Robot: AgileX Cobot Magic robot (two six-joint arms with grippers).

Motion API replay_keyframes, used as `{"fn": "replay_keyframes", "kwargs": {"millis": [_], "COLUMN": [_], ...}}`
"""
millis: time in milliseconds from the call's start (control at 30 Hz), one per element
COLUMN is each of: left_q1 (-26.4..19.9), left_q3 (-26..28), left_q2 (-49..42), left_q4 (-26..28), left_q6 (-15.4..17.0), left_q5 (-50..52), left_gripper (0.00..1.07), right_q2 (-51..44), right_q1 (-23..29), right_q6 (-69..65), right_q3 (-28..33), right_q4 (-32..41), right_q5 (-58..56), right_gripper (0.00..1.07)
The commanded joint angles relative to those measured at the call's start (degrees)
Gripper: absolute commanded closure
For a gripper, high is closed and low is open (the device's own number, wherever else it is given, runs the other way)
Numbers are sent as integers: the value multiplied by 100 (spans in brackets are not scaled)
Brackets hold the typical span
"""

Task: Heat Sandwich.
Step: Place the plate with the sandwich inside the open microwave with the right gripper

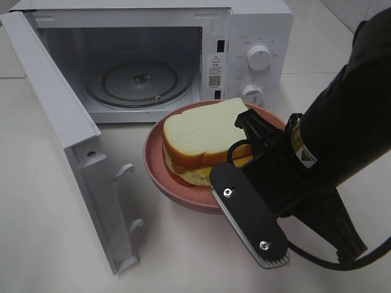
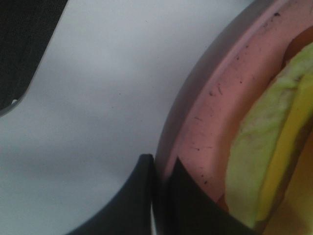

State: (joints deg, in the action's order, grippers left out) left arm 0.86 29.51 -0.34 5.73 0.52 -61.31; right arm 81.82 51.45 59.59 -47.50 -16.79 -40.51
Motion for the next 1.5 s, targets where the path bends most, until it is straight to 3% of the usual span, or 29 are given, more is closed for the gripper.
{"fn": "replay_keyframes", "kwargs": {"millis": [33, 200, 733, 1500], "left_q1": [-11, -11, -11, -11], "left_q3": [-11, -11, -11, -11], "left_q2": [-103, -103, -103, -103], "left_q4": [63, 63, 63, 63], "left_q6": [23, 23, 23, 23], "left_q5": [17, 17, 17, 17], "left_gripper": [9, 9, 9, 9], "right_q2": [-46, -46, -46, 166], "right_q1": [-57, -476, -1604, -1730], "right_q6": [201, 957, 3249, 3615], "right_q3": [-11, -11, -11, -11], "right_q4": [-57, -17, 1197, 1679], "right_q5": [218, 338, 670, 1152], "right_gripper": [107, 107, 107, 107]}}
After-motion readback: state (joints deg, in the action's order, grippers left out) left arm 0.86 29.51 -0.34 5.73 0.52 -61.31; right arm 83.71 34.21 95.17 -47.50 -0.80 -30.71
